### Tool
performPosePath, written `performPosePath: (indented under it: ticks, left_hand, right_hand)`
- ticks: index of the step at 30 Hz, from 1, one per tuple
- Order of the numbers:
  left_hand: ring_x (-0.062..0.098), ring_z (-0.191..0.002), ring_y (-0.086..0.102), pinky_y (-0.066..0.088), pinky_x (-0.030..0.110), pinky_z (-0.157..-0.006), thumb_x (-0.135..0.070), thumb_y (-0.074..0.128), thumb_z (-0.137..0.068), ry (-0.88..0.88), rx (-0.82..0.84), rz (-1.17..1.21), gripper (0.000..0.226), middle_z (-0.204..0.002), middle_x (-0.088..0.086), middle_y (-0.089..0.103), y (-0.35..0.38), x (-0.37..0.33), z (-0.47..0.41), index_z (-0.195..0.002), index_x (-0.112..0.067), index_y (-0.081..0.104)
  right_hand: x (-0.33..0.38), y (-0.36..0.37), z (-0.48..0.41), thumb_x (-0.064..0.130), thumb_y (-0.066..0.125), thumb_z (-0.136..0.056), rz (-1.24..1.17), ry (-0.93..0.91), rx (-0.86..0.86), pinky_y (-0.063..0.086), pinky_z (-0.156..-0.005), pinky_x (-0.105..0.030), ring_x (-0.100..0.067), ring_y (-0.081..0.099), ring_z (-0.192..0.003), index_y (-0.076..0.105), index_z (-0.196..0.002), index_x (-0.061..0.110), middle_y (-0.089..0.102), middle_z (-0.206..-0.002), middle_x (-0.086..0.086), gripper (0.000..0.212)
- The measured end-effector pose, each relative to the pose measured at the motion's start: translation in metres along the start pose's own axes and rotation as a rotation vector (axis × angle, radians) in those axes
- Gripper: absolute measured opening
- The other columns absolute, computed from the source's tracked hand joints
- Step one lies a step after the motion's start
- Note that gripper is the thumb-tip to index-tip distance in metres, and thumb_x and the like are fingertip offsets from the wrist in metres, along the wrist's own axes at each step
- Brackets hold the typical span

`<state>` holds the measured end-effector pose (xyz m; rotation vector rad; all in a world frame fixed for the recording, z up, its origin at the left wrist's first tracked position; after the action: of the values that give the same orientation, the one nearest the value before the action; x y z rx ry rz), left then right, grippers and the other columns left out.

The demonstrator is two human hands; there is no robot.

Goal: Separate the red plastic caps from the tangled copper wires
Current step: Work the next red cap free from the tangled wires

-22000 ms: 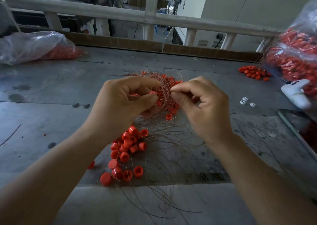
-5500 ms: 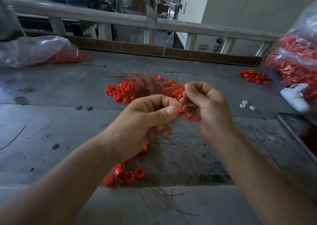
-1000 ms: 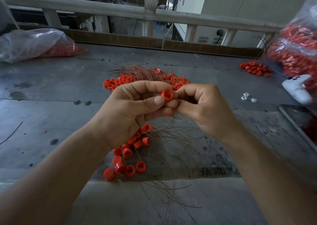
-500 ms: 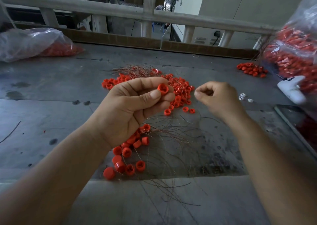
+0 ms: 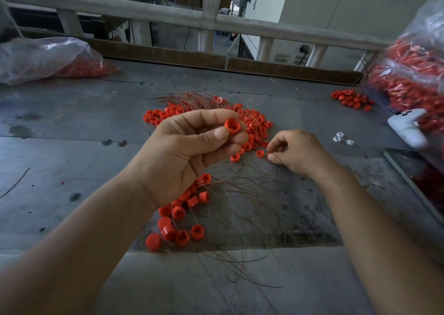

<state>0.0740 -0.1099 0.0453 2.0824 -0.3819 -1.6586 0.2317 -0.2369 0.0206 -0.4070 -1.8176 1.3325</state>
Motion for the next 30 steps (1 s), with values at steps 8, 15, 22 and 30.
performPosePath:
  ticks: [8, 15, 22, 30]
  left_hand:
    - [0.015, -0.075, 0.07, 0.055, 0.019, -0.064, -0.002, 0.058, -0.066, -0.018, -0.021, -0.028, 0.023, -0.08, 0.008, 0.072, 0.003, 0.0, 0.001, -0.078, -0.01, 0.075]
    - [0.015, -0.07, 0.07, 0.055, 0.02, -0.06, 0.0, 0.057, -0.065, -0.07, -0.08, -0.089, 0.022, -0.076, 0.01, 0.072, 0.002, 0.004, 0.001, -0.075, -0.008, 0.075]
    - [0.016, -0.07, 0.07, 0.055, 0.021, -0.061, 0.0, 0.058, -0.063, -0.077, -0.118, -0.134, 0.021, -0.075, 0.01, 0.072, -0.001, 0.006, 0.001, -0.075, -0.005, 0.074]
    - [0.017, -0.071, 0.07, 0.056, 0.022, -0.063, -0.001, 0.059, -0.062, -0.063, -0.126, -0.187, 0.022, -0.074, 0.011, 0.071, -0.002, 0.005, 0.0, -0.077, -0.006, 0.074]
  right_hand:
    - [0.006, -0.021, 0.004, -0.001, 0.062, -0.082, -0.596, 0.01, -0.139, 0.046, -0.056, -0.011, -0.002, 0.054, -0.058, 0.06, -0.076, 0.021, 0.057, -0.068, 0.004, 0.023]
    - [0.034, -0.023, 0.019, 0.012, 0.061, -0.068, -1.178, -0.049, 0.086, 0.051, -0.051, -0.018, -0.01, 0.065, -0.058, 0.061, -0.081, 0.009, 0.067, -0.062, 0.0, 0.013]
    - [0.051, -0.013, 0.025, 0.018, 0.061, -0.066, -1.276, -0.088, 0.18, 0.05, -0.048, -0.018, -0.008, 0.062, -0.053, 0.057, -0.078, 0.008, 0.066, -0.06, -0.001, 0.016]
    - [0.06, -0.009, 0.029, 0.008, 0.056, -0.071, -1.316, -0.173, 0.264, 0.053, -0.064, -0.02, -0.012, 0.067, -0.073, 0.06, -0.095, 0.007, 0.07, -0.076, -0.003, 0.025]
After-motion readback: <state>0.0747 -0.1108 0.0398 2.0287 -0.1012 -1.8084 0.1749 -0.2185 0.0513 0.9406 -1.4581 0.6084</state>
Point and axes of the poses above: each hand's wrist, its own z-axis away from the middle knuckle, its own y-axis out of the palm, x = y × z, the point moved 5 cm from there along -z, towards the middle knuckle
